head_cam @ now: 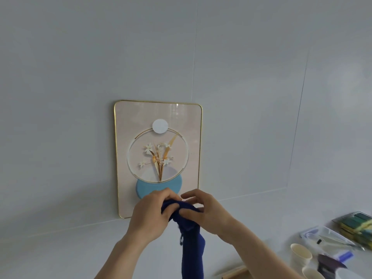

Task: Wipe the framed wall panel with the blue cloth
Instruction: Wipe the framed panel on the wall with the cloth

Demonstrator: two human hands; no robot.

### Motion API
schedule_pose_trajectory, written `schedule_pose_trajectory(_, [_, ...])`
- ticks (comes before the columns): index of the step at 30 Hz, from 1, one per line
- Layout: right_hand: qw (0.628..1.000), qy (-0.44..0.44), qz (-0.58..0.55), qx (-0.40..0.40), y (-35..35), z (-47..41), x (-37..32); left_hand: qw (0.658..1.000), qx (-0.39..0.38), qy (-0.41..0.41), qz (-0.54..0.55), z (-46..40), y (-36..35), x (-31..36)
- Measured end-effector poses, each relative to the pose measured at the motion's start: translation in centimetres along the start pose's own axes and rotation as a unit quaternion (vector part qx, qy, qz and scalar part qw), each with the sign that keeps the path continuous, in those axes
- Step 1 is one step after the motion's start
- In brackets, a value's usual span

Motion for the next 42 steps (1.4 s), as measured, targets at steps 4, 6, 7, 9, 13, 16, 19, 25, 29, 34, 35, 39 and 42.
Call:
schedule_pose_trajectory(4, [0.995,-0.018,-0.093,-0.035,1.4,-1.8,1.2,0.999,0.037,-0.006,0.006,-2.7,-1.8,0.2])
schedule_pose_trajectory(6, [0.993,0.007,-0.114,0.003,2.5,-3.1,1.6,0.999,0.053,-0.014,-0.002,-3.8,-3.0,0.2])
schedule_pose_trajectory(7, [0.993,0.024,-0.109,0.038,3.1,-3.8,1.7,0.997,0.067,-0.023,-0.014,-4.5,-3.5,0.2])
schedule_pose_trajectory(9, [0.988,0.056,-0.087,0.116,4.4,-5.6,1.5,0.993,0.092,-0.043,-0.054,-5.9,-4.3,-0.3])
schedule_pose_trajectory(13, [0.964,0.156,-0.078,0.201,6.8,-9.3,0.0,0.975,0.117,-0.05,-0.18,-9.7,-4.8,-1.8])
schedule_pose_trajectory(16, [0.929,0.253,-0.034,0.268,7.5,-12.0,-1.5,0.945,0.135,-0.047,-0.293,-12.2,-5.0,-2.9])
schedule_pose_trajectory(19, [0.864,0.352,0.041,0.357,7.3,-14.4,-3.0,0.922,0.133,-0.02,-0.363,-13.6,-5.7,-4.4])
schedule_pose_trajectory(25, [0.755,0.412,0.202,0.469,5.2,-18.8,-2.4,0.9,0.181,-0.05,-0.392,-13.9,-7.0,-7.2])
schedule_pose_trajectory(29, [0.722,0.429,0.229,0.492,4.0,-19.7,0.1,0.888,0.2,-0.059,-0.41,-14.4,-7.6,-8.1])
schedule_pose_trajectory(34, [0.728,0.427,0.309,0.44,2.9,-18.9,5.7,0.892,0.208,-0.061,-0.397,-14.4,-7.7,-7.8])
schedule_pose_trajectory(35, [0.733,0.42,0.333,0.419,2.8,-18.5,6.8,0.894,0.203,-0.062,-0.395,-14.3,-7.5,-7.7])
schedule_pose_trajectory(39, [0.774,0.365,0.394,0.336,2.8,-16.7,8.3,0.907,0.165,-0.051,-0.384,-13.7,-6.5,-6.6])
schedule_pose_trajectory(42, [0.812,0.245,0.466,0.253,2.9,-14.7,7.6,0.927,0.122,-0.033,-0.352,-13.3,-5.3,-4.9])
Point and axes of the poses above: each hand's wrist, its own z-axis away from the middle knuckle, its own y-axis out of the back of the hand, x = y × z, the point moved 1 cm from there along -z, towards the middle knuckle, and after that the axes turned 13 degrees about -y, right-handed, at the moved point
